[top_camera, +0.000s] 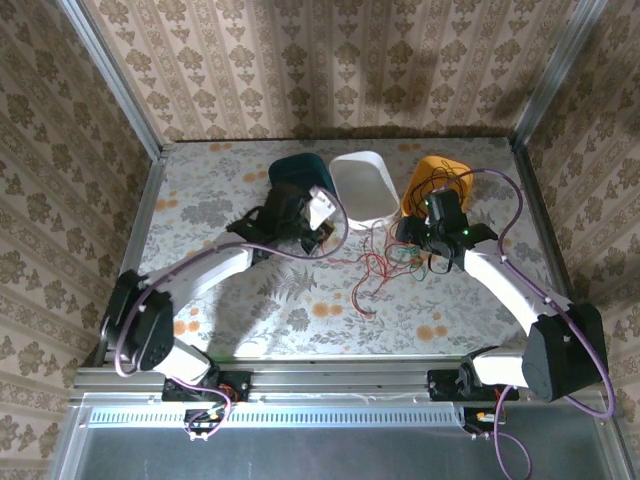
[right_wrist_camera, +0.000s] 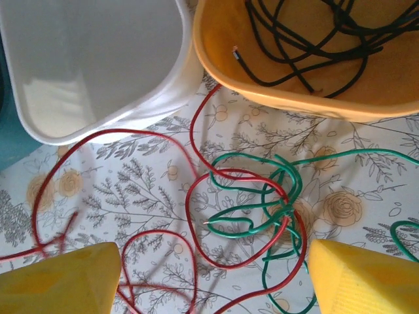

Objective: Untangle the cables

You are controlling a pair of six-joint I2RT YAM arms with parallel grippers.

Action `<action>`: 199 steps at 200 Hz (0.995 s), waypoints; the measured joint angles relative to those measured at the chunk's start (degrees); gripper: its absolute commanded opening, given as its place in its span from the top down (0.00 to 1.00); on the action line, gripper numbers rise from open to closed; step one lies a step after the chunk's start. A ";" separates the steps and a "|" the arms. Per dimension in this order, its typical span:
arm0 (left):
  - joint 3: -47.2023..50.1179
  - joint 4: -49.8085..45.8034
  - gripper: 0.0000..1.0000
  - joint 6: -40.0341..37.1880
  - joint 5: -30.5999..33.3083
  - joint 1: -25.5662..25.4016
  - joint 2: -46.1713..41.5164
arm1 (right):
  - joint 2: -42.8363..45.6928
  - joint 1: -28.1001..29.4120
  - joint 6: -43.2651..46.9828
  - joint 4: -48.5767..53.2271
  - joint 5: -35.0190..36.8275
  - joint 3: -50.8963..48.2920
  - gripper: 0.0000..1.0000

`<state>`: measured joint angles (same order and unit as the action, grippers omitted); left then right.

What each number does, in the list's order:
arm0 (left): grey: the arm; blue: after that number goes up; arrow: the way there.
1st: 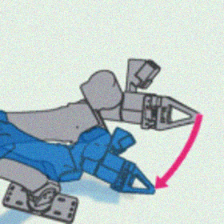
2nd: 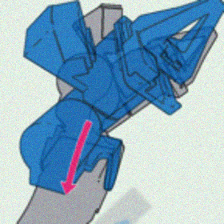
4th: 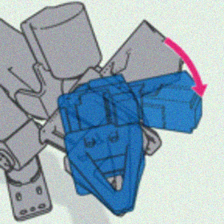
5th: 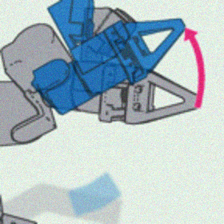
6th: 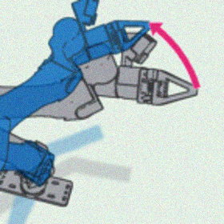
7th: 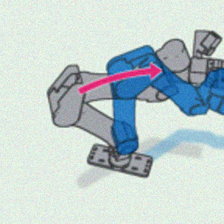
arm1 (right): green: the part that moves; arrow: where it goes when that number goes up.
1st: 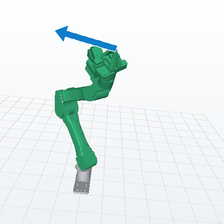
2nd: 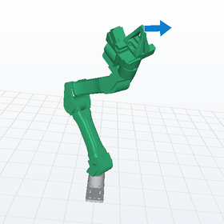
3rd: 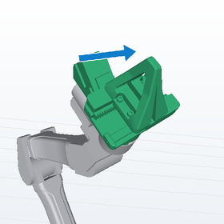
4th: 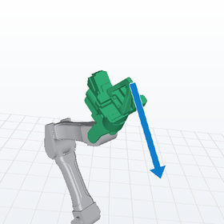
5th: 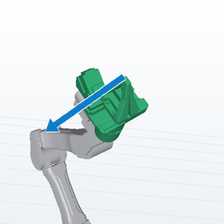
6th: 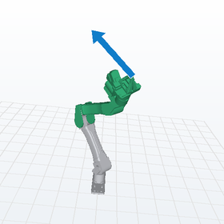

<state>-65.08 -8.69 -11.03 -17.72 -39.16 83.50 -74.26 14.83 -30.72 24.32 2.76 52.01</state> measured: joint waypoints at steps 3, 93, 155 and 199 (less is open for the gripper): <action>-0.87 -0.04 1.00 -0.09 -0.37 0.20 -0.39 | 0.00 -0.09 -0.09 0.00 0.00 0.00 0.23; -13.84 3.26 1.00 -2.75 1.84 5.22 -4.20 | 0.00 -0.74 -0.98 -0.59 0.02 -0.09 0.23; -22.38 12.52 1.00 -2.62 9.27 7.06 11.63 | 0.00 -0.74 -0.98 -1.05 -0.07 -0.35 0.23; -29.33 18.67 1.00 4.59 9.51 6.93 31.43 | -0.02 -0.74 -0.94 -1.03 -0.26 -0.35 0.23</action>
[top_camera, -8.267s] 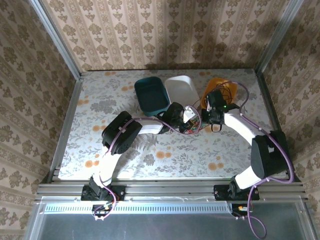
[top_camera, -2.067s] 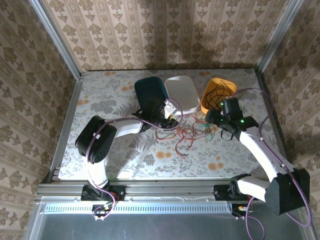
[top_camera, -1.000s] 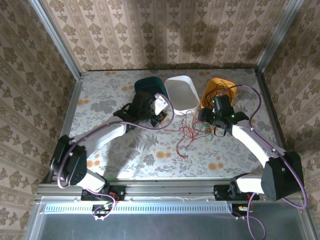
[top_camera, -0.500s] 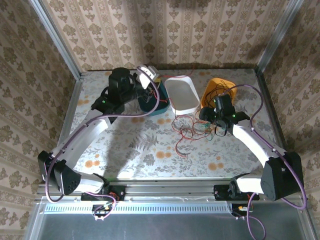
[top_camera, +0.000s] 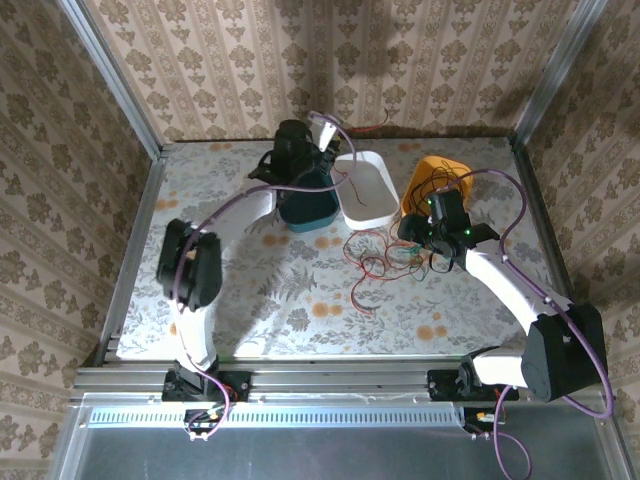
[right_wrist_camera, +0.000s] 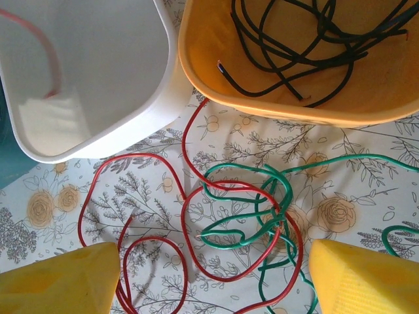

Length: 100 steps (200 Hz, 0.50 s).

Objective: Untangle the cables

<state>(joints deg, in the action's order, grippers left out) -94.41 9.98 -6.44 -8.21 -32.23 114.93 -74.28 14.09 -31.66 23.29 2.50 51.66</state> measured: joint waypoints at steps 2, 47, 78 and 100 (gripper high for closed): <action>-0.52 0.02 1.00 0.48 0.15 -0.04 1.01 | 0.00 0.00 -0.02 0.00 -0.04 0.00 0.23; -8.85 -5.46 1.00 5.62 5.51 -2.34 13.86 | 0.00 0.00 0.37 0.07 -1.62 0.00 0.23; -10.60 -9.03 0.89 7.80 8.68 -4.96 14.21 | 0.00 0.00 0.42 0.13 -1.90 0.00 0.23; -11.02 -10.38 0.61 10.49 9.44 -5.77 13.81 | -0.09 0.00 0.42 0.11 -2.38 0.00 0.23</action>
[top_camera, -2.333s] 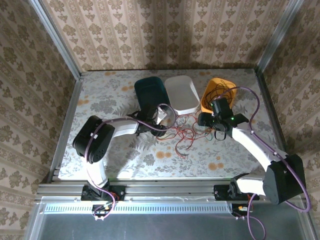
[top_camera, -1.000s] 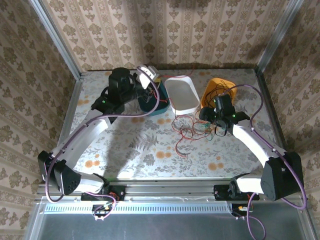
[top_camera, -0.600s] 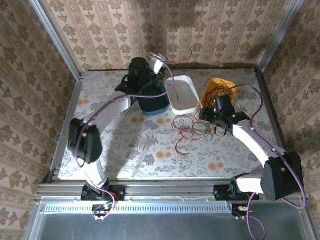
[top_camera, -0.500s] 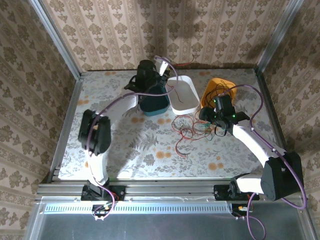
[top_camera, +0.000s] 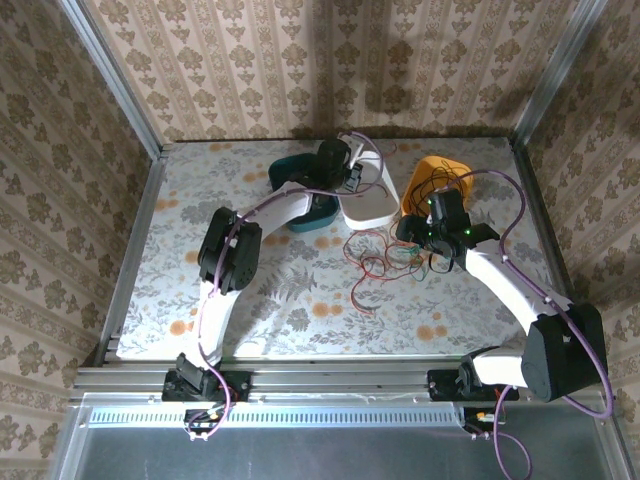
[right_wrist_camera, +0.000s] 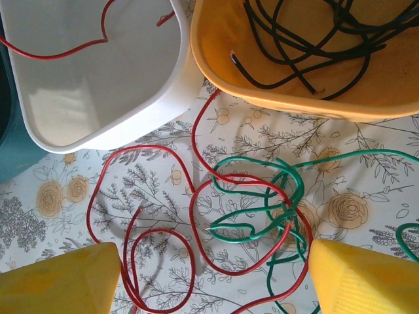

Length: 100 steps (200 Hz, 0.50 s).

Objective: Untangle the cables

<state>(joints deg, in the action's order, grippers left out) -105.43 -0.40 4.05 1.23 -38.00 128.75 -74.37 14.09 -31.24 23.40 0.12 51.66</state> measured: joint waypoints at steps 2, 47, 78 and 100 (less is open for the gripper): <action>0.00 -0.13 0.59 -0.11 -0.09 -0.02 -0.07 | -0.04 0.00 0.02 0.00 -0.13 0.00 0.23; 9.20 -0.96 0.32 0.13 -1.81 0.72 -7.93 | -1.62 0.00 1.31 0.09 -2.03 0.00 0.23; 20.90 -2.49 0.30 -5.07 -9.66 0.66 -19.34 | -1.62 0.00 1.81 0.11 -2.08 -0.04 0.23; 26.58 -3.48 0.27 -8.90 -15.06 -0.74 -23.69 | -1.62 0.00 2.21 0.11 -2.05 -0.09 0.23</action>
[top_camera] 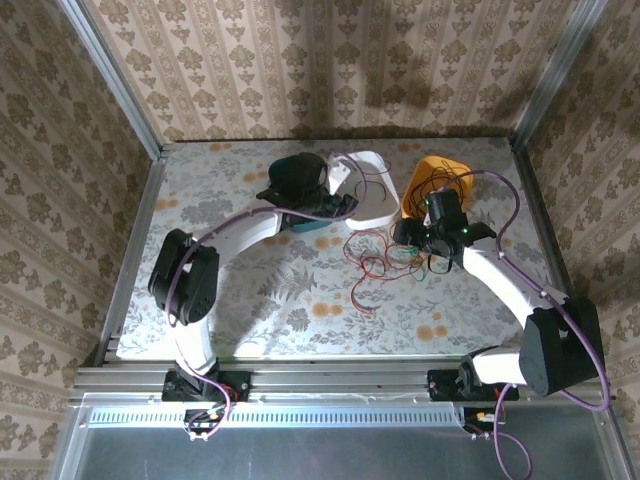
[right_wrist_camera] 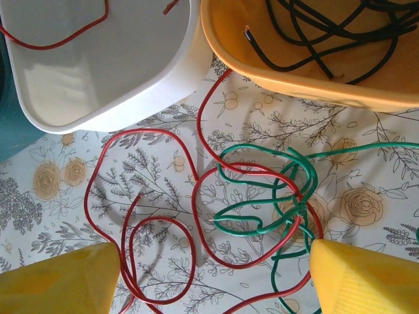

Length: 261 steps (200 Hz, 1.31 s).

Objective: Untangle the cables

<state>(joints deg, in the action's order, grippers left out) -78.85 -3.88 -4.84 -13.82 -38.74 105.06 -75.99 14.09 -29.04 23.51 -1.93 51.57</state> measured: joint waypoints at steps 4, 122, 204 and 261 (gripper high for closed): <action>1.14 -0.02 0.27 -0.33 -0.44 -0.37 -0.46 | -0.02 0.00 -0.02 0.00 0.00 0.00 0.23; 14.01 11.04 0.27 13.22 26.45 1.68 -6.82 | -25.92 0.39 -2.51 4.22 -8.98 34.01 0.24; 18.69 9.55 0.27 18.21 35.87 3.17 -9.25 | -52.19 3.52 -11.74 7.93 -16.33 61.48 0.29; 18.84 9.27 0.26 19.28 36.22 3.17 -10.03 | -59.74 3.43 -16.09 8.92 -16.26 68.06 0.64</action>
<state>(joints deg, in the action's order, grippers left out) -60.01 5.39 14.44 22.39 -35.57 95.02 -135.72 17.52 -45.12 32.42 -18.20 119.63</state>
